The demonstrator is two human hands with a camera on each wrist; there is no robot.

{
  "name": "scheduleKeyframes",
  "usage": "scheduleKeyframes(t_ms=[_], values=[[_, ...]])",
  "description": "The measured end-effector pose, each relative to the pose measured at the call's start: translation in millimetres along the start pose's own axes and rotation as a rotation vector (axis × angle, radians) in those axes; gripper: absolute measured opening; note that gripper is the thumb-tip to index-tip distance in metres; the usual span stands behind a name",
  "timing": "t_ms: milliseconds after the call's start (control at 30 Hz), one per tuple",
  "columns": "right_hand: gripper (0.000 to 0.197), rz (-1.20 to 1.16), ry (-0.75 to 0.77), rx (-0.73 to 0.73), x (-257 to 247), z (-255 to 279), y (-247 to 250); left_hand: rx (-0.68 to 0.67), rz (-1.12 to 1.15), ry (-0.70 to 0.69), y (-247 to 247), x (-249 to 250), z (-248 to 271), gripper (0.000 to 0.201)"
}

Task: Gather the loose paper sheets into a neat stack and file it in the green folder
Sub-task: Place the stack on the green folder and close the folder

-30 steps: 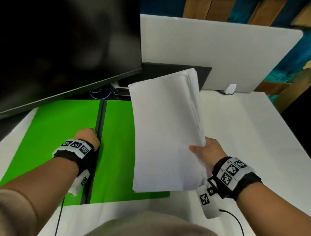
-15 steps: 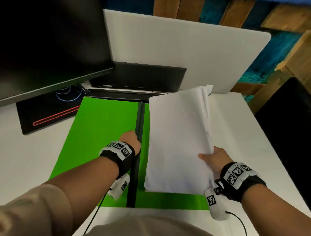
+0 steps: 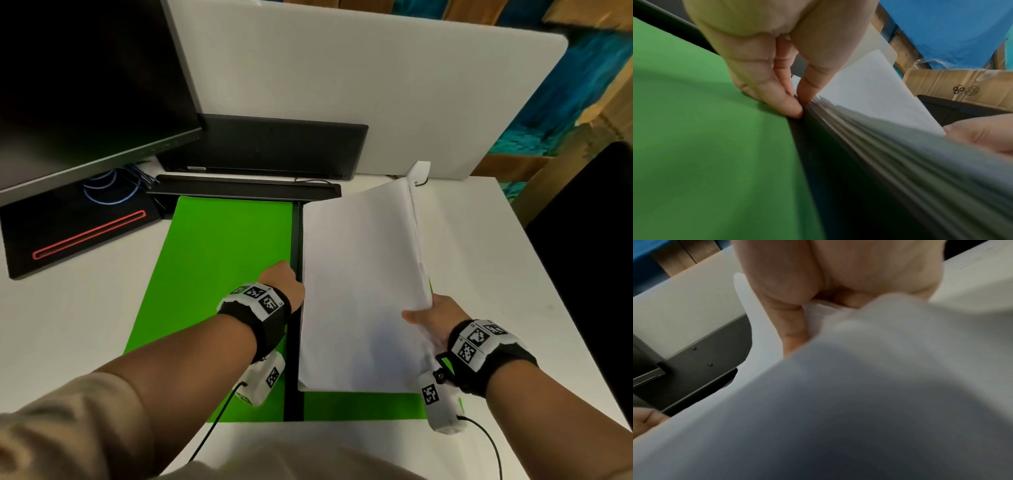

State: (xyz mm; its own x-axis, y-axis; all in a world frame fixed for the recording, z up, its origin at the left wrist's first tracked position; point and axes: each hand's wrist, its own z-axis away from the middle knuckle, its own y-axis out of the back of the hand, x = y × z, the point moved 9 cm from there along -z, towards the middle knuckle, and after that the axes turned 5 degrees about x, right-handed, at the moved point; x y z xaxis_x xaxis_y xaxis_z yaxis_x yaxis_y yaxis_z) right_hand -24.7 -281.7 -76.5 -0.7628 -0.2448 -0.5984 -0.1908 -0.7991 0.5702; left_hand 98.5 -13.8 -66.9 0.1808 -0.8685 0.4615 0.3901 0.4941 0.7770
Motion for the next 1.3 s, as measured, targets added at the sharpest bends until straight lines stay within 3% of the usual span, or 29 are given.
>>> scheduleKeyframes(t_ms=[167,333,400,500,667,867,1000,1067,1133,1233,1300], values=[[0.044,0.16,0.08,0.049,-8,-4,6,-0.031,0.145,0.023,11,-33,4,0.041],[0.077,0.407,0.099,0.154,-7,1,16,0.185,-0.249,0.335,87,-129,0,0.078],[0.078,0.496,0.11,0.149,-6,3,10,0.223,-0.213,0.448,108,-156,0,0.083],[0.07,0.61,0.114,0.159,-8,10,4,0.215,-0.166,0.491,119,-176,-5,0.085],[0.067,0.729,0.116,0.219,-13,22,4,0.062,-0.215,0.292,122,-169,-8,0.051],[0.072,0.727,0.114,0.214,-12,24,5,0.042,-0.254,0.078,162,-137,23,0.048],[0.072,0.743,0.118,0.217,-12,23,5,-0.058,0.125,-0.079,186,-79,61,0.036],[0.068,0.746,0.116,0.215,-11,24,5,-0.244,0.449,-0.143,183,-37,92,0.035],[0.059,0.734,0.11,0.211,-10,25,6,-0.423,0.564,-0.223,168,5,118,0.044],[0.039,0.638,0.138,0.143,-11,27,13,-0.457,0.373,-0.356,120,50,125,0.043],[0.038,0.579,0.166,0.108,-8,27,25,-0.421,0.084,-0.459,75,63,115,0.047]])
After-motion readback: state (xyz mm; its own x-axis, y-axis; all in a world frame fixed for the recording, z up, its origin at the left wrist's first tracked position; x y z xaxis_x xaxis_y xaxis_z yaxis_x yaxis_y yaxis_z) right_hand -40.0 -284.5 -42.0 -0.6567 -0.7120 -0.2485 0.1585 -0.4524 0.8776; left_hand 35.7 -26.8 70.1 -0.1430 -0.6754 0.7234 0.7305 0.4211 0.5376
